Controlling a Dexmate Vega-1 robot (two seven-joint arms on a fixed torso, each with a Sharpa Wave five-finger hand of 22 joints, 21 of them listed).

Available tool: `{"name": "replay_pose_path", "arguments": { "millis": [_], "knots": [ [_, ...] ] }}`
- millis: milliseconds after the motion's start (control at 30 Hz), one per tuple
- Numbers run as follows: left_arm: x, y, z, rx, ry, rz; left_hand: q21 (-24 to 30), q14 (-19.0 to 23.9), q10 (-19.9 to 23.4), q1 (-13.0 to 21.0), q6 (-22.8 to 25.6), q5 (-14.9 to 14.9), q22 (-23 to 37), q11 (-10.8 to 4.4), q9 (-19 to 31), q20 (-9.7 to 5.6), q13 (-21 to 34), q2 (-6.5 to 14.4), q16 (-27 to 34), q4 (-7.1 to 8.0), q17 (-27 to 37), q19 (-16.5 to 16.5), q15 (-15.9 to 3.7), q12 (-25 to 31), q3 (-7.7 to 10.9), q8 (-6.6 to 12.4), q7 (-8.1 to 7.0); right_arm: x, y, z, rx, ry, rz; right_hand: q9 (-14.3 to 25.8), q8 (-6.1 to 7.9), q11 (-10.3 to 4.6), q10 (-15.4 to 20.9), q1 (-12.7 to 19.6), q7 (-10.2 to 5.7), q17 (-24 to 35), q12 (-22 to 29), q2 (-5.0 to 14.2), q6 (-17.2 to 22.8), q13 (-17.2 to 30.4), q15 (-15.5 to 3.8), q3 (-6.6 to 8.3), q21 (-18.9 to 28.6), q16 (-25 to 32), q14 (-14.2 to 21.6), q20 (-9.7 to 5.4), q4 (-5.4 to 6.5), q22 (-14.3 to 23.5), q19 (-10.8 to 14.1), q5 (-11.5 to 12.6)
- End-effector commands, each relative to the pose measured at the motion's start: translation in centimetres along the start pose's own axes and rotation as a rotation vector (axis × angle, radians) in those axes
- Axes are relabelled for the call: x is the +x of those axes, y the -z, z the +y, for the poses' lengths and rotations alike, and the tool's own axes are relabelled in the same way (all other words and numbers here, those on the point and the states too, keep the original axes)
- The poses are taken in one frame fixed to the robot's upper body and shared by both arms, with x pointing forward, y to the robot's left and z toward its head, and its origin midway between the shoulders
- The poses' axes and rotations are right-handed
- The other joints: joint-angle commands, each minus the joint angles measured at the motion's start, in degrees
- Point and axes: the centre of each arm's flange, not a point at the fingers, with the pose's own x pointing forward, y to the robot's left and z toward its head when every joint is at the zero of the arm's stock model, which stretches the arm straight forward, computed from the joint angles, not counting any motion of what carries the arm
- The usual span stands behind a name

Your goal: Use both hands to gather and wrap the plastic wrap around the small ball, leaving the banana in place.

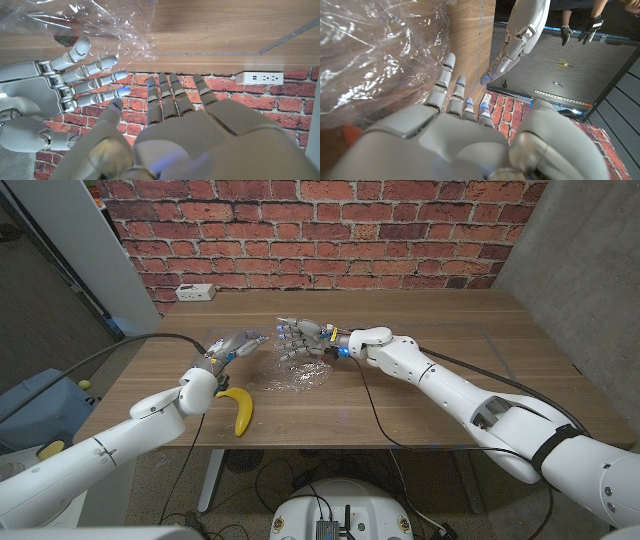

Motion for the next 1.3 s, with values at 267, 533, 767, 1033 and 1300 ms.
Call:
{"name": "replay_pose_path", "arguments": {
  "millis": [267, 533, 767, 1033, 1300],
  "knots": [
    [1.3, 1.1, -0.1, -0.056, 0.101, -0.035, -0.19, -5.47, -5.13, 6.61, -2.23, 0.73, 0.69, -1.77, 0.23, -1.51, 0.23, 3.03, -2.02, -1.57, -0.22, -0.88, -1.76, -1.09, 8.76, -0.7, -1.67, -3.6, -1.1, 0.9, -0.333, 0.226, -0.273, 0.06, 2.16, -0.99, 10.87, 8.8, 0.66, 0.58, 2.04, 4.16, 12.87, 0.22, -4.66, 4.51, -4.56, 2.51, 2.78, -0.94, -7.91, 0.44, -2.6, 1.53],
    [2.5, 0.8, -0.6, -0.023, 0.165, -0.062, -1.04, -8.59, -8.01, 3.08, -4.8, -0.63, 0.63, -2.79, 0.03, -2.28, 0.03, -1.85, -2.05, -1.56, -0.22, -2.61, -2.38, -1.33, 4.94, -1.01, -2.69, -6.2, -1.1, 1.5, -0.538, 0.324, -0.211, 0.07, 2.68, -2.66, 14.14, 11.84, -0.26, 1.09, 2.29, 3.93, 17.47, 0.33, -6.39, 5.52, -6.32, 3.31, 2.85, -1.35, -10.78, 0.56, -4.43, 1.8],
    [3.2, 0.4, -0.8, -0.035, 0.235, -0.095, -1.47, -10.28, -9.18, 3.8, -5.8, -0.07, 0.6, -3.0, -0.04, -2.03, -0.16, 1.24, -2.02, -1.71, -0.44, -3.3, -2.21, -1.15, 6.13, -0.78, -2.62, -8.1, -0.7, 2.4, -0.701, 0.363, -0.086, 0.11, 1.72, -4.35, 14.64, 15.66, -1.51, 1.2, 1.65, 3.09, 17.88, 0.5, -7.6, 6.69, -7.84, 2.84, 0.57, -2.32, -12.52, 0.7, -6.31, 1.91],
    [3.6, 0.4, -0.5, -0.045, 0.261, -0.109, -1.95, -11.34, -9.85, 3.56, -6.47, -0.25, 0.68, -3.25, 0.01, -1.52, -0.24, 3.32, -1.84, -0.48, -0.24, -4.49, -1.92, -0.99, 6.9, -0.63, -2.66, -9.9, 0.3, 3.5, -0.847, 0.412, 0.072, 0.24, -0.33, -5.41, 12.04, 17.71, -1.93, 1.7, 0.08, 2.22, 14.96, 0.85, -9.11, 6.74, -9.63, 1.53, -4.72, -3.6, -12.17, 0.84, -8.78, 1.13],
    [4.4, 0.2, -0.5, -0.02, 0.302, -0.114, -3.24, -14.83, -11.24, -1.2, -7.86, -0.24, 0.65, -4.21, -0.21, -1.18, -0.34, -3.53, -2.09, 0.16, -0.14, -7.12, -1.15, -0.96, 2.21, -0.77, -3.2, -11.0, 1.3, 4.5, -0.947, 0.42, 0.202, 0.37, -1.05, -6.5, 8.04, 20.18, -3.66, 2.34, -1.09, 1.36, 13.24, 1.25, -8.21, 6.85, -11.57, 0.6, -9.53, -3.81, -12.5, 0.92, -11.45, 0.23]
  ]
}}
